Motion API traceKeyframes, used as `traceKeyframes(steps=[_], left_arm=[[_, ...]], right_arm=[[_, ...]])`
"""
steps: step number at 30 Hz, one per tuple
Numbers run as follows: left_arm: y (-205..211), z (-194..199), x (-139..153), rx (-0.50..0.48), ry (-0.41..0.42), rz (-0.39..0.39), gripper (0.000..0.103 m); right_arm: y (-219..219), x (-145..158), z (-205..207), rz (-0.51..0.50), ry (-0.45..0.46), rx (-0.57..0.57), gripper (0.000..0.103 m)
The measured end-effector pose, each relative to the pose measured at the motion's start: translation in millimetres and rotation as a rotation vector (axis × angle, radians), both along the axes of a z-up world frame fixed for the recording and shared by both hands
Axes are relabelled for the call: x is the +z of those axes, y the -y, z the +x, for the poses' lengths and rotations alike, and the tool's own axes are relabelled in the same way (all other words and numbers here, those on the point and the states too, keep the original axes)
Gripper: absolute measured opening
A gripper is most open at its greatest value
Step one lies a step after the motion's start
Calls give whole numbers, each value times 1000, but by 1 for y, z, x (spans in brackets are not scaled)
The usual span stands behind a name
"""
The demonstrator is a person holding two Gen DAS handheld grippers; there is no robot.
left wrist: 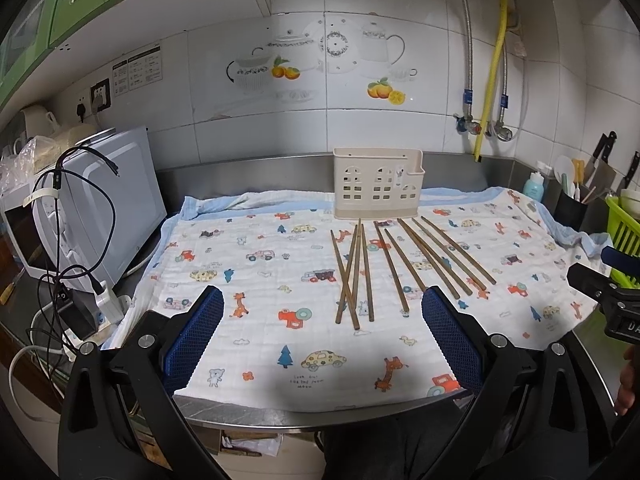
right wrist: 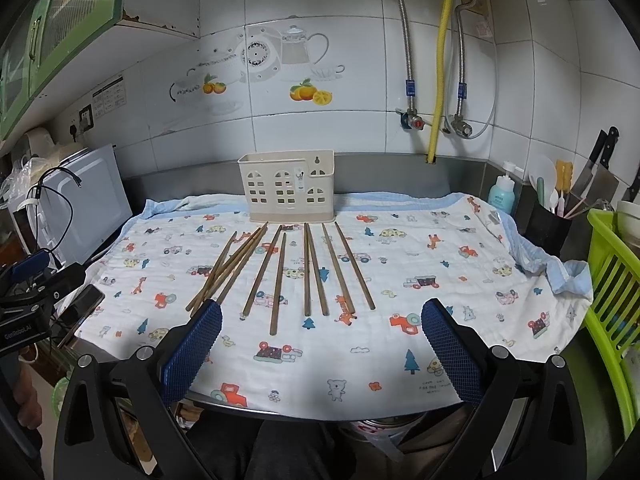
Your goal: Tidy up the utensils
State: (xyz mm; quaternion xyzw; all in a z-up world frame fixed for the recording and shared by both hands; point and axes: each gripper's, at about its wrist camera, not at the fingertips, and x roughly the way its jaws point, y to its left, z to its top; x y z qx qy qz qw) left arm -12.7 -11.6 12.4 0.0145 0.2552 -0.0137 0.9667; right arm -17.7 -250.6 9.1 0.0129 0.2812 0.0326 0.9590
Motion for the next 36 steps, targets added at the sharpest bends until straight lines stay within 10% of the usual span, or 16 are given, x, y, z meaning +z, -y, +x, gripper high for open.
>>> traceKeyframes(steps=[36], left_arm=[[0, 0, 2, -5, 3, -3, 98]], right_arm=[[-8, 8, -1, -6, 12, 17, 97]])
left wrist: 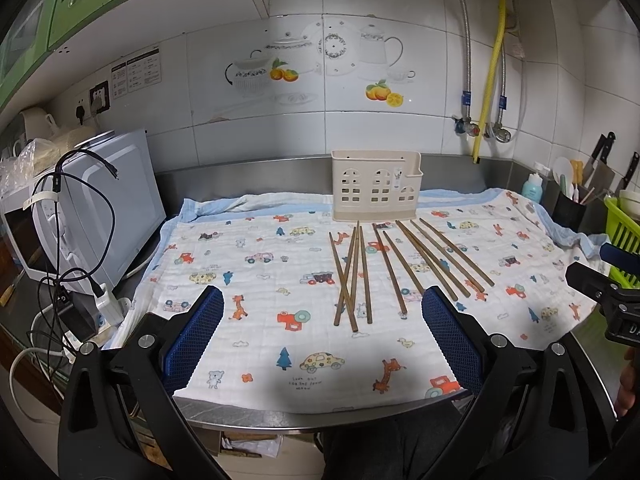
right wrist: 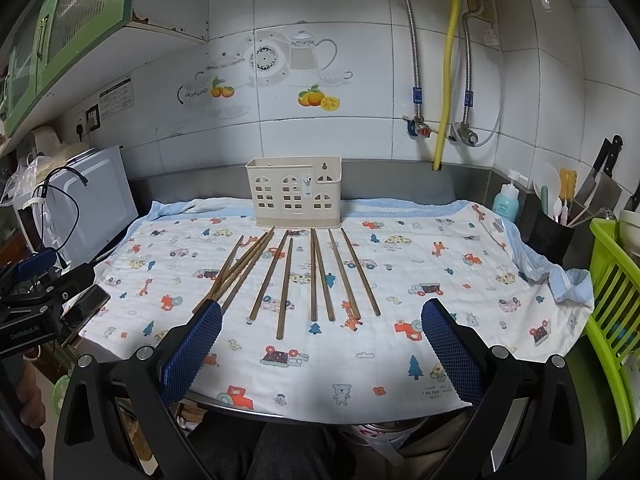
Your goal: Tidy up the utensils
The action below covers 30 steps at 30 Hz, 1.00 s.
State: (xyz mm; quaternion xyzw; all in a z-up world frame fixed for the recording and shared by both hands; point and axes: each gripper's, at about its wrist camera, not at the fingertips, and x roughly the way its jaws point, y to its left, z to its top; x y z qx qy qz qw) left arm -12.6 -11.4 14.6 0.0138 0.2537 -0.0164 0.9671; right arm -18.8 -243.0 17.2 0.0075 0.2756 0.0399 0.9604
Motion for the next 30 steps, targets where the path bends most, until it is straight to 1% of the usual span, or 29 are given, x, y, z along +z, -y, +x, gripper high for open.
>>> traceKeyframes(steps=[9, 16, 30], left_arm=[[1, 0, 0, 0, -2, 1, 98], [4, 4, 0, -4, -13, -2, 98], [2, 26, -10, -8, -42, -31, 98]], right_arm=[[-2, -2, 2, -1, 0, 7, 97], [-1, -9, 8, 3, -9, 17, 97], [0, -19, 20, 5, -31, 17, 97]])
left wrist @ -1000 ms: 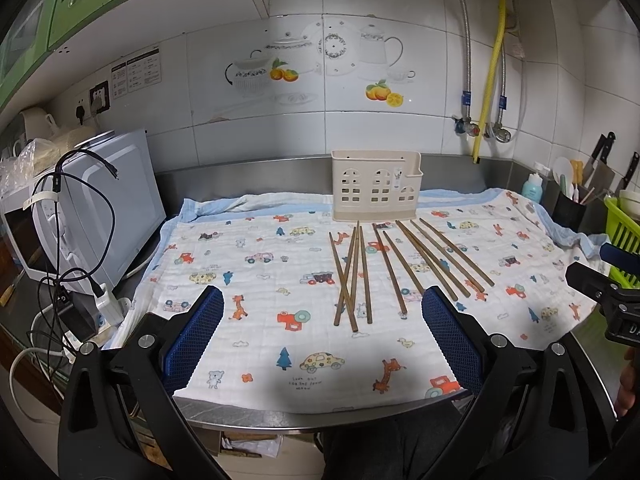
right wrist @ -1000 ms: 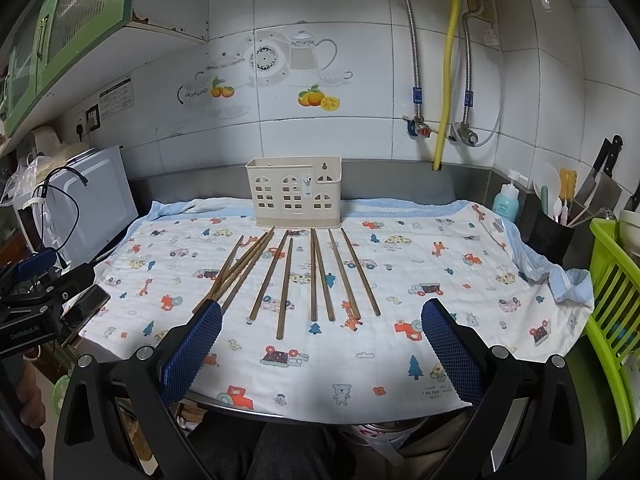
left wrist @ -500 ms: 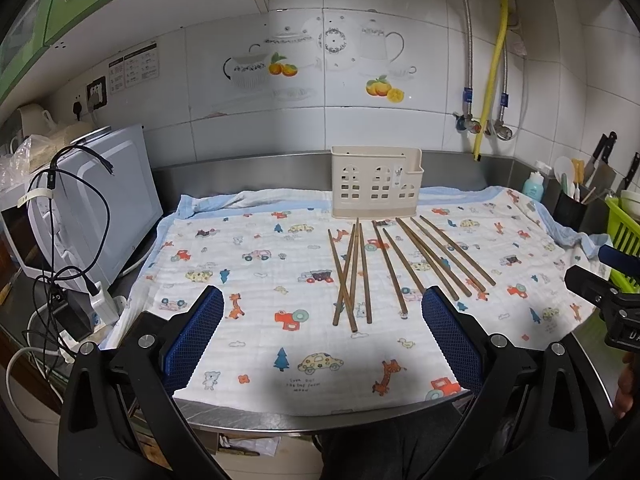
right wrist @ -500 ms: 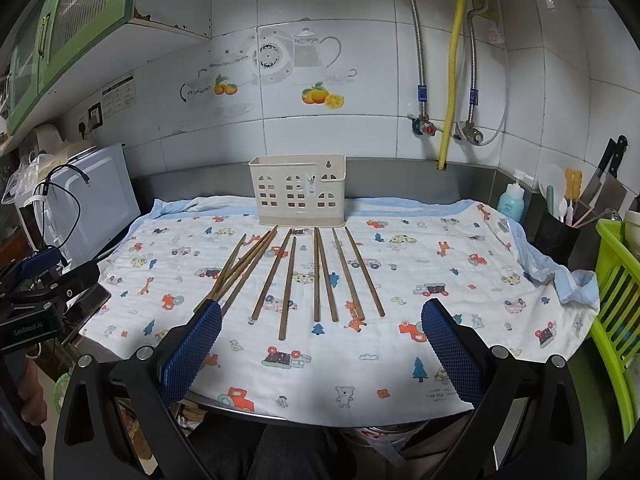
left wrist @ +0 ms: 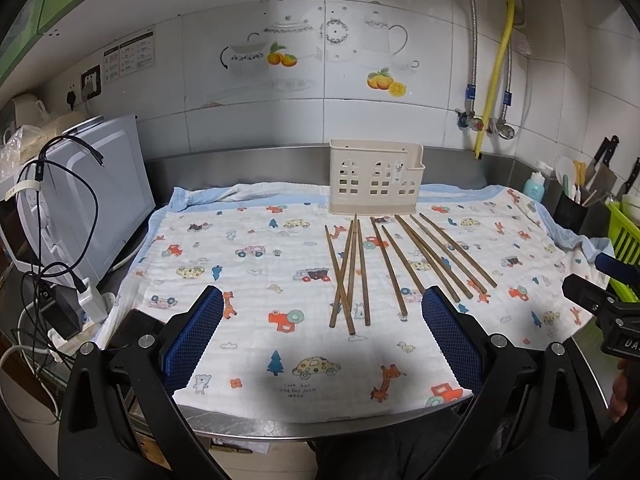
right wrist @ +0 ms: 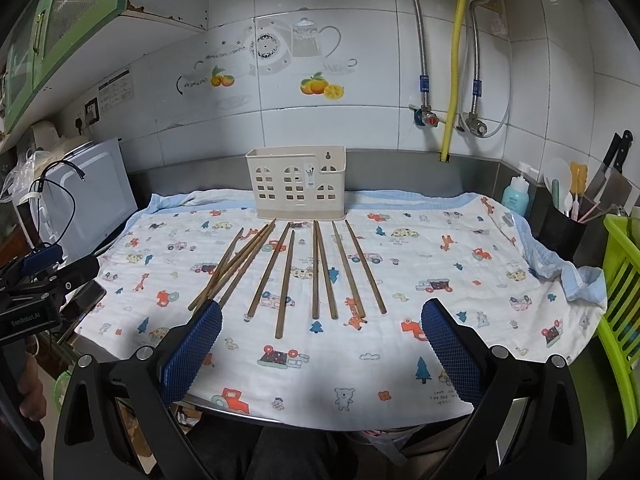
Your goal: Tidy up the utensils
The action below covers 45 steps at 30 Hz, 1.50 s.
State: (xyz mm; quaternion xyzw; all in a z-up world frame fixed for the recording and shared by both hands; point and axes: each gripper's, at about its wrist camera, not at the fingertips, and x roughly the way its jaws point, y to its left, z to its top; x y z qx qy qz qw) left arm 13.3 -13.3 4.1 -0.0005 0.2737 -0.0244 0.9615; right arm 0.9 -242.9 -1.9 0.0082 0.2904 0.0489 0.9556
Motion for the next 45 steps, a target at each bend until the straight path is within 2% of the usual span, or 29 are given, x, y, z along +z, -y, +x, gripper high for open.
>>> traceKeyframes(steps=[19, 28, 42, 45], left_arm=[[-2, 42, -23, 20, -77, 26, 98], [-6, 62, -37, 6, -122, -5, 98], [-3, 104, -77, -22, -231, -25, 98], [-3, 113, -85, -28, -254, -49, 97]], right_arm=[[7, -22, 38, 7, -52, 9, 97], [3, -36, 56, -8, -85, 42, 97], [19, -65, 89, 9, -139, 30, 97], [24, -70, 95, 20, -147, 23, 97]])
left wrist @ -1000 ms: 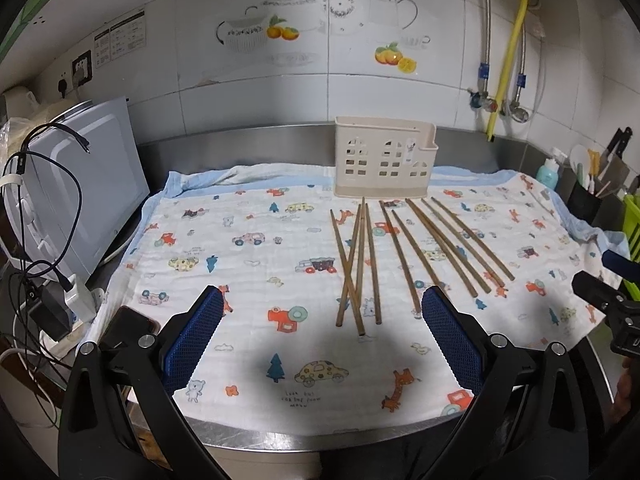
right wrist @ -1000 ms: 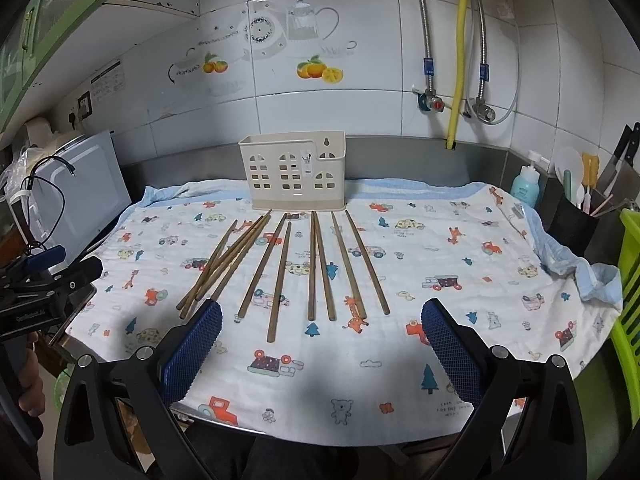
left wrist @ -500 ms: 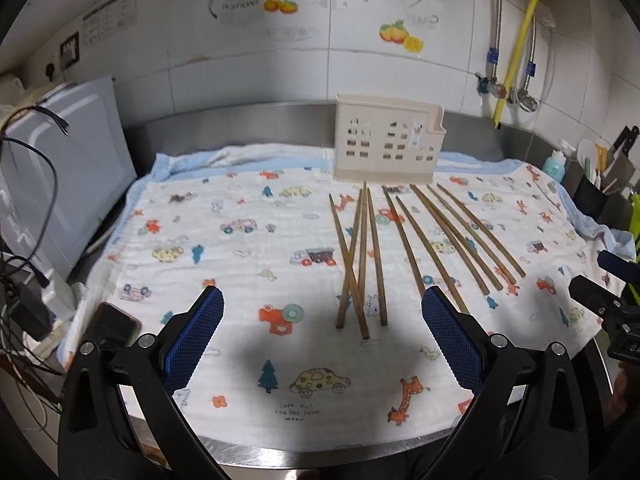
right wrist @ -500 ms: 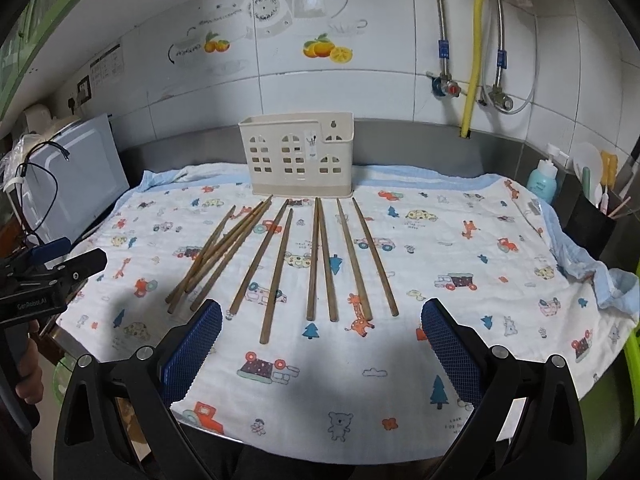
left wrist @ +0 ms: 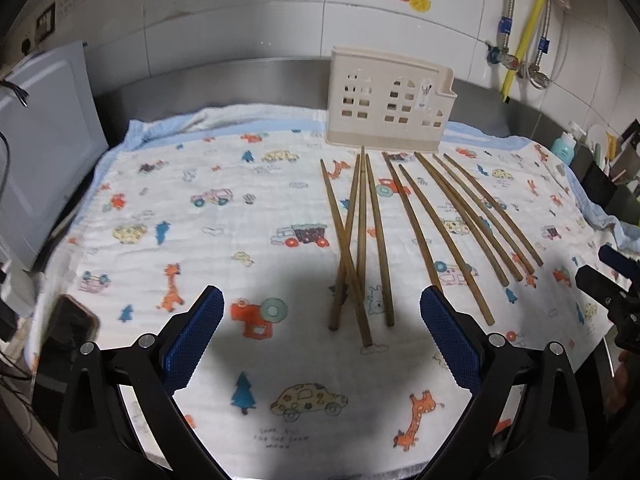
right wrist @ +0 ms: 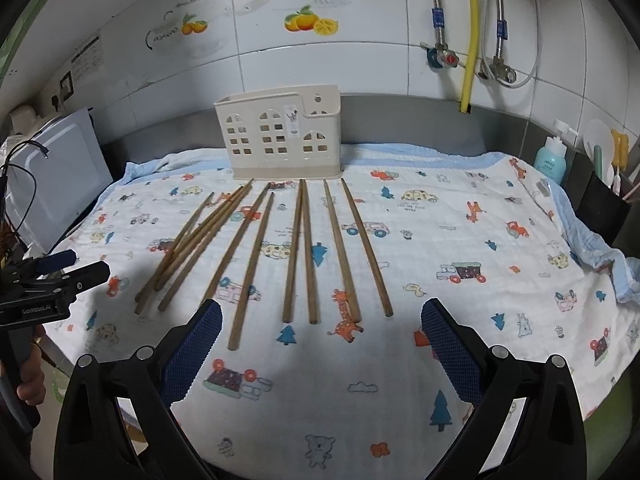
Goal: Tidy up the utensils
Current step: 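Close the left tool on a wooden chopstick while the right tool grasps another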
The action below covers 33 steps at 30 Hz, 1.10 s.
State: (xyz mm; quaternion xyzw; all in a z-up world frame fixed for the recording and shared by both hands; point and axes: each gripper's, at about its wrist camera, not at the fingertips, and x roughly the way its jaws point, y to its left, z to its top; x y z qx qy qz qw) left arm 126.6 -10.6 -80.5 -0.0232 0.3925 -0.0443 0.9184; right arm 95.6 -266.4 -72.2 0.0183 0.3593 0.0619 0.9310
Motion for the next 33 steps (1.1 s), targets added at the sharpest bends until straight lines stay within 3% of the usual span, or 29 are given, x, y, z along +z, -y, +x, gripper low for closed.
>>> traceKeyframes(steps=[5, 7, 10, 18, 23, 25, 28, 33], left_arm=[[6, 12, -9, 0, 3, -6, 95], [9, 16, -12, -10, -4, -13, 85], [13, 25, -19, -18, -22, -26, 80], [7, 39, -33, -6, -46, -93, 53], [9, 43, -36, -16, -33, -112, 24], [11, 43, -36, -32, -29, -112, 18], [16, 45, -38, -49, -34, -93, 14], [16, 52, -45, -47, -62, -87, 14]], right_arm=[[6, -9, 10, 5, -15, -5, 96], [8, -13, 15, 12, -21, -8, 96], [11, -17, 20, 16, -30, -11, 96], [16, -30, 36, 30, -54, -14, 96], [15, -37, 47, 31, -68, -8, 94], [16, -40, 51, 39, -74, -7, 92], [16, -44, 56, 57, -89, -2, 85], [15, -48, 62, 62, -101, 5, 84]])
